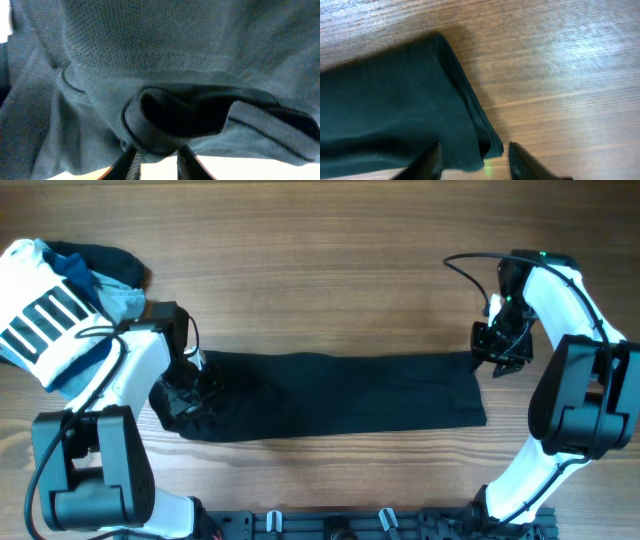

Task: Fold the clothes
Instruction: 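Fold the top edge down toward the bottom with both grippers, then grasp the shirt's right end with the right gripper and fold it leftward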

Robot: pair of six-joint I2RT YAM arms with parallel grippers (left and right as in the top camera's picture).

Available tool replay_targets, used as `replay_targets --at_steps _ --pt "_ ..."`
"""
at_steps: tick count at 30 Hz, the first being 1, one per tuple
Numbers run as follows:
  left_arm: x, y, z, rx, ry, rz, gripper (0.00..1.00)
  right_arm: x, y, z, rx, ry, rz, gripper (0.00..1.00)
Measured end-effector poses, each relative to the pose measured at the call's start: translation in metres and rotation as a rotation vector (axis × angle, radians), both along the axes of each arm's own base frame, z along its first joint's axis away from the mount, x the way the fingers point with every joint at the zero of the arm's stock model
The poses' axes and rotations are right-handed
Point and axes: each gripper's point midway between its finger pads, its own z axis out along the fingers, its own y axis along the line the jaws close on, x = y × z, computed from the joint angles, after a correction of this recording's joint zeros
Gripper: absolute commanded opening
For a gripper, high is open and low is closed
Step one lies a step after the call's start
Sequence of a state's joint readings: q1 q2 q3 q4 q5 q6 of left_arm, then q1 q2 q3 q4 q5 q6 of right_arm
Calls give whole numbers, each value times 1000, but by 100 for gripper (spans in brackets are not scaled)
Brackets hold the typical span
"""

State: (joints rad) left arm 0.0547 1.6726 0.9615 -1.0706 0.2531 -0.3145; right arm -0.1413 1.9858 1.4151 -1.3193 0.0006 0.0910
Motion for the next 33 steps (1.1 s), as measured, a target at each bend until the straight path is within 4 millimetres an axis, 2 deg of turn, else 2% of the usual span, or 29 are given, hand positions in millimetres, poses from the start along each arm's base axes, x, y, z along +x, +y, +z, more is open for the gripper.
replay_targets --at_steps 1,4,6,8,12,13,14,16,17,18,21,24,27,29,31,33 --pt "0 -1 -2 -2 -2 3 16 -2 0 -1 8 5 4 55" --pt "-3 -1 -5 -2 2 7 21 -4 6 -4 93 -4 33 68" --pt "-2 0 -5 -1 1 6 22 0 11 -7 146 -34 67 72" --pt "-2 0 -5 2 -1 6 22 -2 12 -14 160 -42 91 75" --pt "-2 0 -5 2 -2 6 23 -20 17 -33 185 -13 116 73" --pt "-1 0 -5 3 -4 6 23 -31 19 -39 193 13 116 71" --pt "-1 0 -5 2 -4 6 23 -34 20 -41 196 10 115 63" --pt "-1 0 -5 3 -4 6 24 -33 23 -42 208 -26 108 37" --pt "-1 0 -5 3 -4 6 24 -31 27 -42 229 -43 106 18" --pt "-1 0 -5 3 -4 6 24 -29 31 -42 256 -58 107 7" --pt "-1 0 -5 3 -4 6 30 -27 41 -44 318 -82 114 4" --pt "-1 0 -5 3 -4 6 26 -25 44 -45 339 -98 117 4" --pt "-5 0 -2 2 17 5 27 -22 42 -45 323 -103 85 4" --pt "6 1 9 2 -7 2 28 -9 27 -41 270 -129 39 4" --pt "25 3 26 11 -71 -3 29 12 -2 -26 222 -180 -42 4" --pt "34 4 38 19 -118 -4 28 24 -27 -10 189 -215 -102 4"
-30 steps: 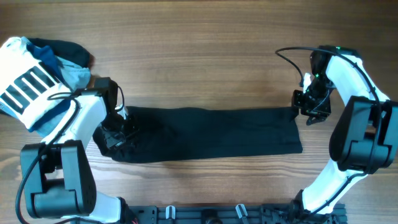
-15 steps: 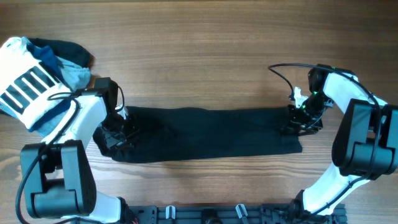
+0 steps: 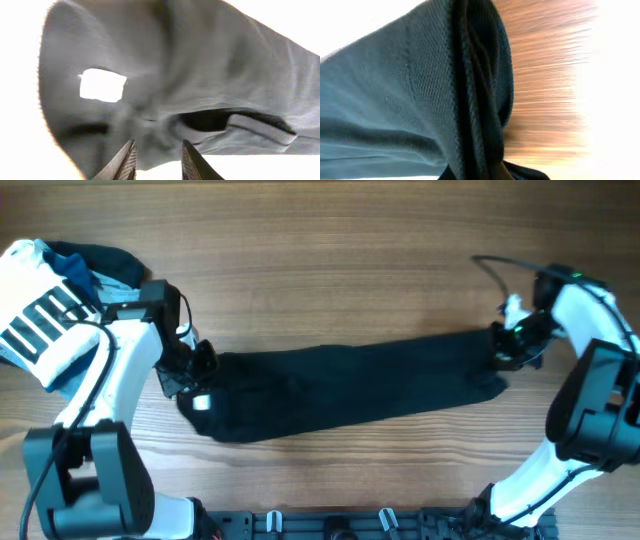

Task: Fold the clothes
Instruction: 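Grasp the shirt's right end with the right gripper and fold it leftward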

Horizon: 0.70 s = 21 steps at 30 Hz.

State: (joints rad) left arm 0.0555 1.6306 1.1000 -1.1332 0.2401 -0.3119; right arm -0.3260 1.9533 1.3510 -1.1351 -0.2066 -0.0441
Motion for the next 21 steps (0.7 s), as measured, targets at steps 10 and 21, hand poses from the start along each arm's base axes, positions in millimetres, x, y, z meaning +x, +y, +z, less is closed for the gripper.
replay_targets --at_steps 10,21 --pt "-4 1 3 6 8 -4 27 18 40 34 -35 7 128 4" --pt "-4 1 3 6 8 -4 28 0 163 29 -48 29 434 4"
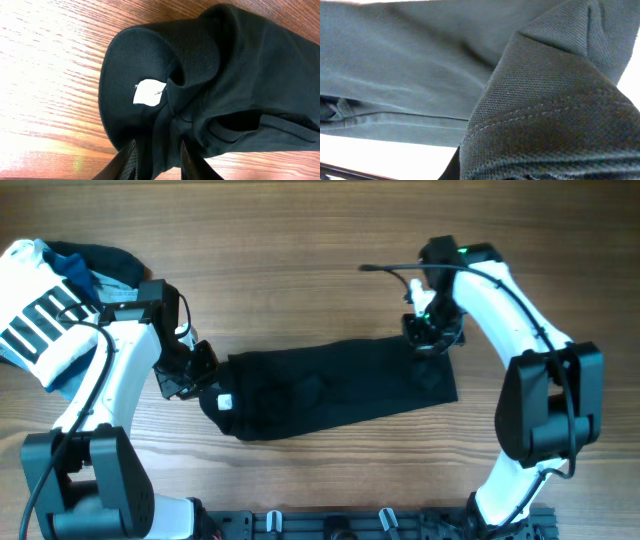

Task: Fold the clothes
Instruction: 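Grasp the shirt's right end with the right gripper and fold it leftward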

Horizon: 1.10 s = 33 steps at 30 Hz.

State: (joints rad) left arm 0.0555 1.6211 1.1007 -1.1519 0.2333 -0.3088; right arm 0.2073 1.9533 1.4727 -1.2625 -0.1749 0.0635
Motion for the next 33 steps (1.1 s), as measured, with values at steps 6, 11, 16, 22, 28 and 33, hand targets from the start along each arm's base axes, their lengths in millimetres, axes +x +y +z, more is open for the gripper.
replay_targets --at_steps 6,11,16,22,28,33 --pt "0 0 0 0 0 0 28 -10 15 -1 -5 20 48 5" --pt "0 0 0 0 0 0 28 -15 23 -1 -7 24 75 20" --pt "0 0 0 0 1 0 29 -23 35 1 12 40 135 32" --pt "0 0 0 0 1 0 32 -23 31 0 -16 33 150 29" --pt "0 0 0 0 1 0 33 -7 25 -4 -84 -28 68 30" --pt "-2 0 0 0 8 0 37 -1 47 -18 -37 -90 95 28"
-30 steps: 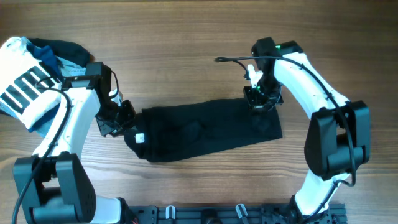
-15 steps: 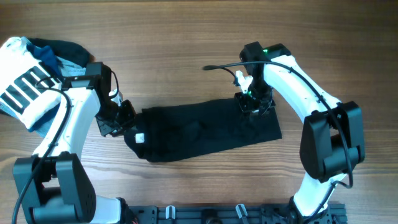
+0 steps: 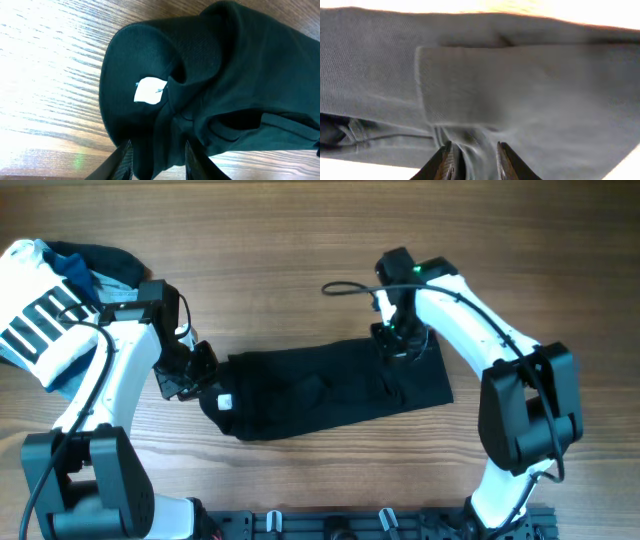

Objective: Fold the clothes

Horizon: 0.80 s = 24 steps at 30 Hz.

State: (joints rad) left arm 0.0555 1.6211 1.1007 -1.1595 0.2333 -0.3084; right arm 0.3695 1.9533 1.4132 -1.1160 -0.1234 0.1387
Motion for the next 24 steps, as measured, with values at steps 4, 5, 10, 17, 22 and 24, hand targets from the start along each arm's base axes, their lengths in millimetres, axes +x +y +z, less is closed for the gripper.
replay_targets --at_steps 4,5,10,17,22,24 --pt "-5 0 1 -1 21 0 43 -21 22 -20 77 41 32 29" --pt "-7 0 1 -1 30 -2 44 -25 25 -24 85 46 39 29" --pt "-13 -1 2 -4 53 -4 50 -37 36 -31 98 57 78 29" --pt "-12 -1 -4 -4 42 -10 82 -17 41 18 110 -38 89 45" --pt "-25 -1 -34 -3 45 -9 89 -8 38 63 131 -173 90 48" --pt "-24 -1 -48 -2 12 -8 91 -8 33 63 124 -168 79 49"
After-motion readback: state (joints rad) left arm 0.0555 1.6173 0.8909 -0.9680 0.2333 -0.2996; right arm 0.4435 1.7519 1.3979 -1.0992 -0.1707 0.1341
